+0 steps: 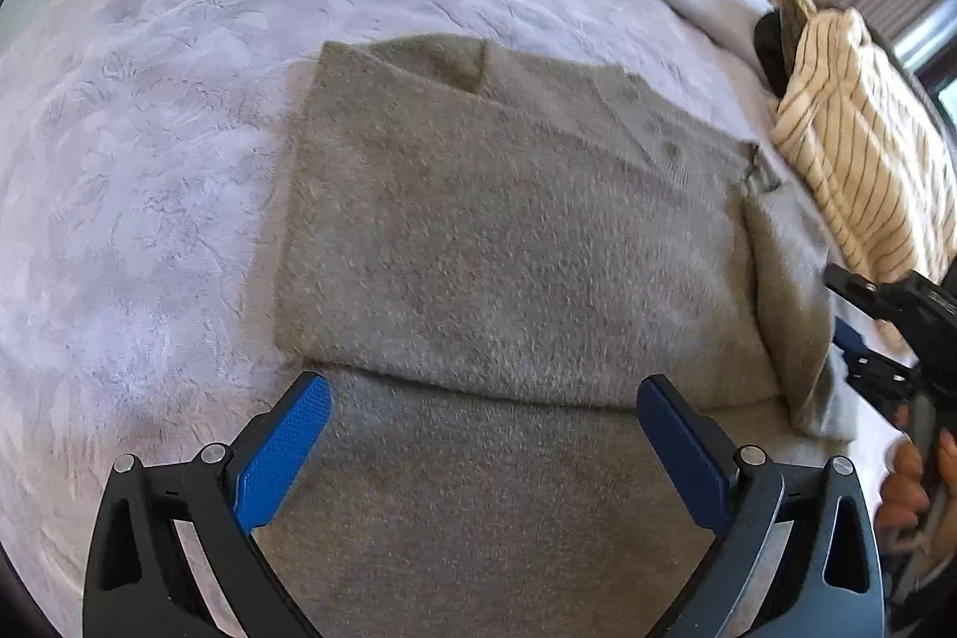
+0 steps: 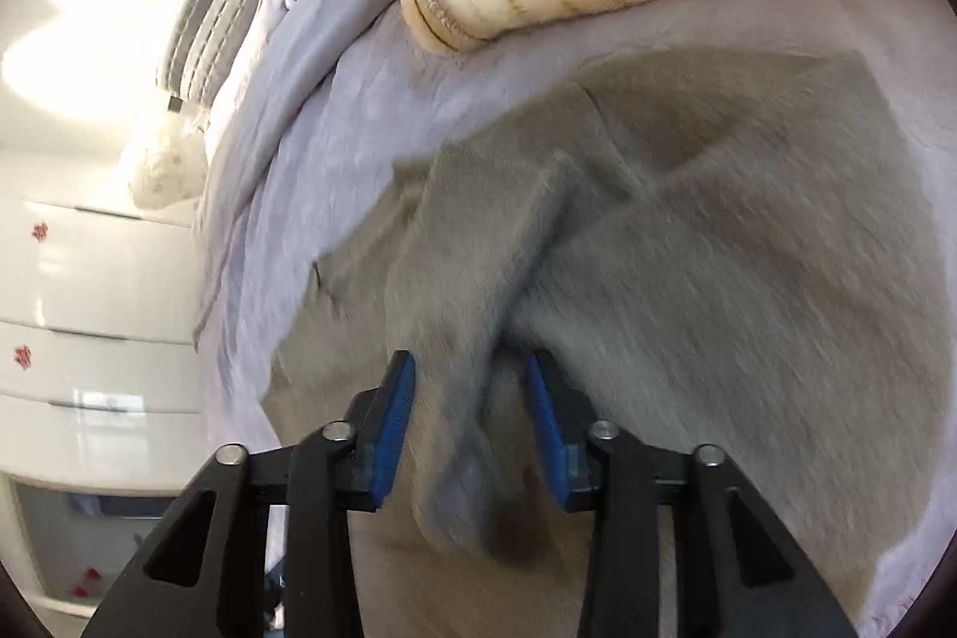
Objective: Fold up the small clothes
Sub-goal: 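Fold the held sleeve across the sweater body with the right tool, release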
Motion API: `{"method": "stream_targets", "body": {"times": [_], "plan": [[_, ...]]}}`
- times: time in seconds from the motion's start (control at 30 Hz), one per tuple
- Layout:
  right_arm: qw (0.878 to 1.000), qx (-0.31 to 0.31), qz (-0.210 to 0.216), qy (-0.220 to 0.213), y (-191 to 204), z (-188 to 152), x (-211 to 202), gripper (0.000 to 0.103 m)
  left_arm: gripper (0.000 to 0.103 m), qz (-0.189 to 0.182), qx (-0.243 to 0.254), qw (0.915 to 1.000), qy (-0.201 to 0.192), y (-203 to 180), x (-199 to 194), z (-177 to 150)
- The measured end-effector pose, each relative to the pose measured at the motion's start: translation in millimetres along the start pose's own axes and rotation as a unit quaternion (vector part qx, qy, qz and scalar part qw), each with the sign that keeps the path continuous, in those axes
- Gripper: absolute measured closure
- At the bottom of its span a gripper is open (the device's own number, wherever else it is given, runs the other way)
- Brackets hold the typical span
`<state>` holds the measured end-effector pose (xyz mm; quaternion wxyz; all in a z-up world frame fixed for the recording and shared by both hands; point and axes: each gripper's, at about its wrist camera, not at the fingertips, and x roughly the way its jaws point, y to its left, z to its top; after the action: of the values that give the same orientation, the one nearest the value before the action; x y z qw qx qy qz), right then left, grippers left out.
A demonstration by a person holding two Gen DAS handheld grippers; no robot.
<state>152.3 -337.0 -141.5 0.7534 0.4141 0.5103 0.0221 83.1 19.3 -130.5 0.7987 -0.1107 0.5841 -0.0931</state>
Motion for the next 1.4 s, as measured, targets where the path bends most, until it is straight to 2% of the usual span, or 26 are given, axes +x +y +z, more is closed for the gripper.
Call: {"method": "stream_targets", "body": {"times": [0.1, 0.2, 0.27, 0.3, 0.37, 0.47, 0.57, 0.7, 0.8, 0.93, 0.97, 1.0, 1.03, 1.07, 1.1, 1.13, 1.23, 1.3, 1.33, 1.4], "plan": [[0.994, -0.106, -0.006, 0.01, 47.0, -9.0, 13.7, 0.094, 0.0, -0.031, -0.011, 0.9994, -0.013, 9.7, -7.1, 9.0], [0.977, -0.206, -0.004, 0.055, 82.9, -36.5, 27.4, 0.094, 0.0, -0.076, -0.024, 0.9966, -0.021, 17.3, -8.6, 19.4], [0.961, -0.259, -0.024, 0.094, 95.3, -62.2, 41.9, 0.09, 0.0, -0.099, -0.034, 0.9943, -0.019, 21.8, -6.1, 23.3], [0.956, -0.269, -0.032, 0.111, 98.7, -68.4, 49.7, 0.09, 0.0, -0.112, -0.041, 0.9928, -0.015, 23.2, -2.9, 25.7], [0.951, -0.274, -0.044, 0.139, 95.3, -83.0, 55.9, 0.082, 0.0, -0.126, -0.05, 0.9907, -0.007, 20.6, 4.2, 28.8], [0.962, -0.232, -0.027, 0.143, 74.7, -88.6, 41.2, 0.077, 0.0, -0.14, -0.054, 0.9887, 0.009, 15.6, 14.0, 27.7], [0.981, -0.138, -0.009, 0.136, 31.4, -86.1, 9.5, 0.074, 0.0, -0.139, -0.043, 0.989, 0.024, 4.0, 26.4, 25.2], [0.994, -0.022, -0.015, 0.105, -31.7, -81.7, -30.7, 0.07, 0.0, -0.137, -0.033, 0.9895, 0.033, -7.4, 37.1, 25.2], [0.996, 0.063, -0.008, 0.063, -78.0, -76.0, -57.7, 0.07, 0.0, -0.136, -0.028, 0.9895, 0.037, -18.6, 45.3, 29.8], [0.989, 0.149, 0.023, 0.008, -121.5, -62.7, -80.8, 0.07, 0.0, -0.138, -0.02, 0.9897, 0.035, -33.5, 51.3, 39.4], [0.987, 0.158, 0.027, 0.001, -126.3, -59.1, -82.8, 0.073, 0.006, -0.136, -0.02, 0.9898, 0.035, -35.3, 51.3, 40.9], [0.987, 0.156, 0.024, -0.006, -127.7, -54.5, -86.2, 0.079, 0.018, -0.132, -0.021, 0.9904, 0.033, -37.5, 49.4, 43.6], [0.99, 0.139, 0.014, -0.013, -126.7, -48.6, -93.0, 0.092, 0.051, -0.131, -0.022, 0.9906, 0.035, -37.8, 48.2, 45.0], [0.993, 0.119, 0.008, -0.018, -121.2, -45.1, -95.4, 0.093, 0.078, -0.119, -0.021, 0.9918, 0.04, -37.8, 46.2, 46.9], [0.995, 0.096, 0.008, -0.021, -115.4, -41.3, -102.6, 0.093, 0.087, -0.121, -0.021, 0.9917, 0.037, -36.2, 43.1, 47.1], [0.996, 0.081, 0.007, -0.021, -110.7, -40.4, -106.1, 0.093, 0.092, -0.126, -0.02, 0.9914, 0.029, -33.5, 36.6, 46.3], [0.999, 0.052, -0.015, -0.006, -114.6, -40.3, -115.6, 0.093, 0.092, -0.119, 0.0, 0.9928, 0.007, -26.6, 19.8, 38.0], [0.998, 0.05, -0.035, 0.008, -126.8, -39.3, -111.7, 0.093, 0.092, -0.11, 0.005, 0.9937, 0.019, -19.7, 23.1, 28.8], [0.998, 0.056, -0.038, 0.015, -127.6, -42.4, -96.6, 0.093, 0.092, -0.107, 0.003, 0.9938, 0.028, -17.1, 27.5, 25.1], [0.996, 0.09, -0.015, 0.02, -139.0, -44.6, -96.1, 0.093, 0.092, -0.105, -0.004, 0.9931, 0.051, -11.7, 38.0, 15.4]]}}
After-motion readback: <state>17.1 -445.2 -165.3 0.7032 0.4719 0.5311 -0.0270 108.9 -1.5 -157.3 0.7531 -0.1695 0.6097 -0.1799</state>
